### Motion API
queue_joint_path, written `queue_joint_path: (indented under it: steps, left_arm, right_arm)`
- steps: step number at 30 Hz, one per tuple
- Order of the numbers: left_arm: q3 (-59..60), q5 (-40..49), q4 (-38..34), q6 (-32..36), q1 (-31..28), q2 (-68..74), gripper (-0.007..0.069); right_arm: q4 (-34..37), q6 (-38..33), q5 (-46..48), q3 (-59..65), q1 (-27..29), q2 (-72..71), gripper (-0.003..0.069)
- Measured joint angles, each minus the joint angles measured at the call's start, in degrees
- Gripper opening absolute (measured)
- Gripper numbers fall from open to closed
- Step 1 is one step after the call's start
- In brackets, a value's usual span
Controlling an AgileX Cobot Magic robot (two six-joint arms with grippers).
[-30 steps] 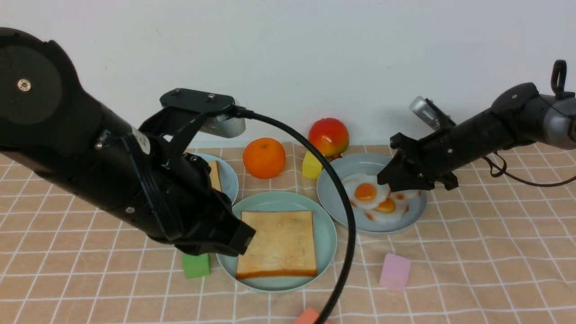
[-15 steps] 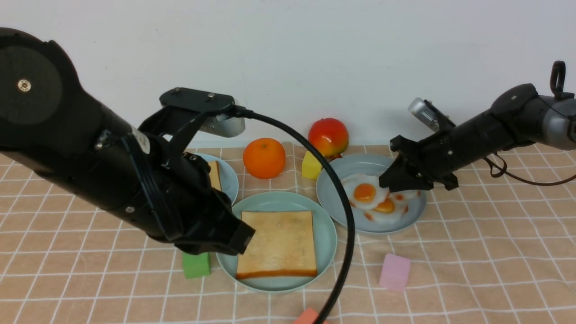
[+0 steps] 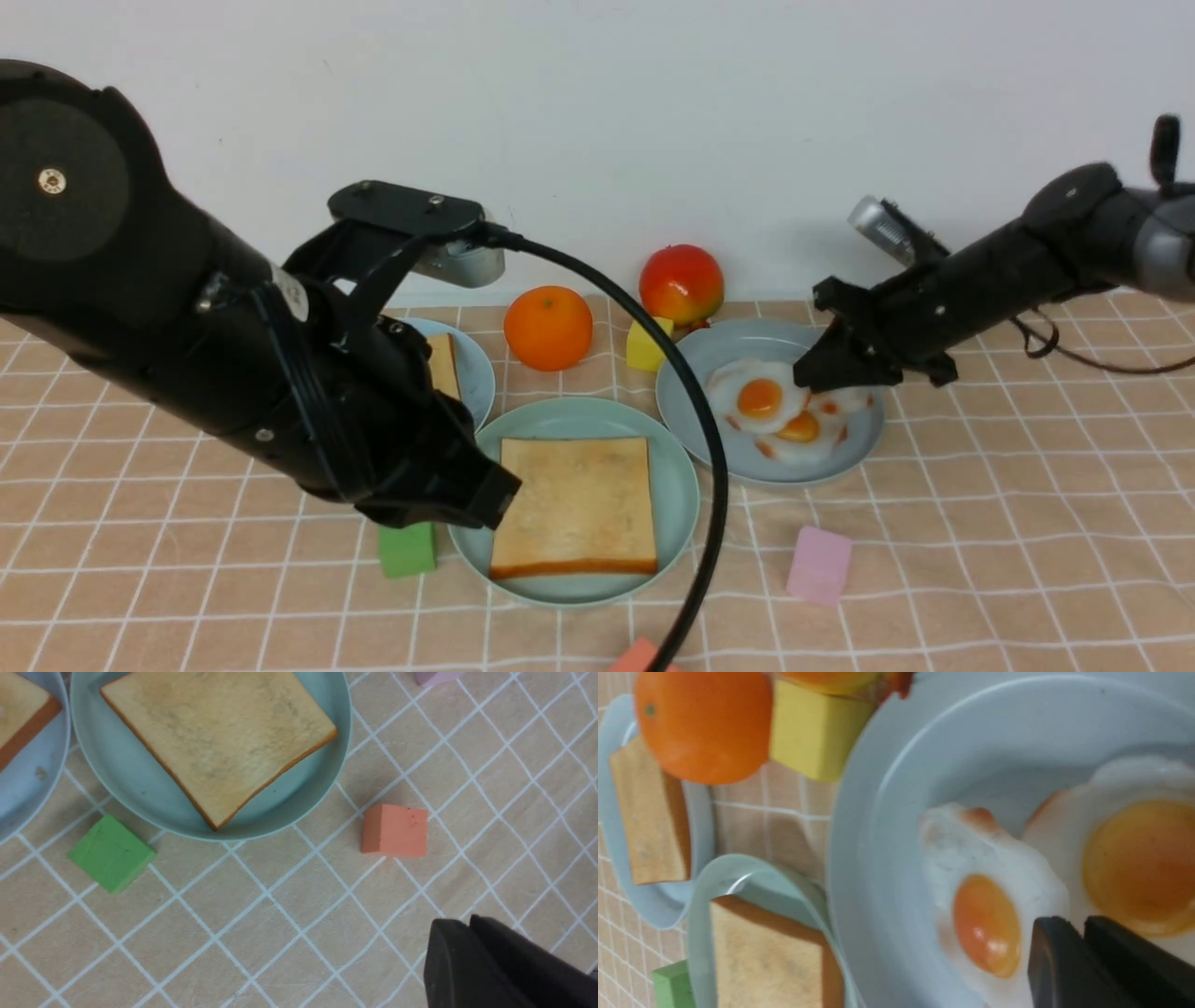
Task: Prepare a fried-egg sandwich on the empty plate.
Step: Use the right arm to grab a fried egg, then use the right arm to place the fried egg on the slice of bread in the middle
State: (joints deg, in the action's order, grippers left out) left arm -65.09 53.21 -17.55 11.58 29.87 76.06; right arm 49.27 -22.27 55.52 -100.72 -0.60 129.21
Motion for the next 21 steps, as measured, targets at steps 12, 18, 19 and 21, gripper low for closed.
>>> queue_joint_path:
  steps: [12, 18, 19, 21]
  left_arm:
    - [0.00, 1.84, 8.56, -7.92, 0.00, 0.00, 0.0057]
    - [0.00, 4.11, 9.64, -8.53, 0.00, 0.00, 0.0063]
    - [0.00, 4.43, 9.78, -8.64, 0.00, 0.00, 0.0064]
    - [0.00, 4.92, 10.08, -8.69, 0.00, 0.00, 0.0067]
  right_arm:
    - [-0.61, -0.11, 4.68, 0.00, -1.69, -7.44, 0.0050]
    - [2.57, -1.21, 6.23, 0.04, -6.45, -7.44, 0.0048]
    - [2.88, -1.88, 6.58, 0.04, -7.66, -7.44, 0.0046]
    - [3.13, -2.82, 6.96, 0.04, -10.86, -7.44, 0.0043]
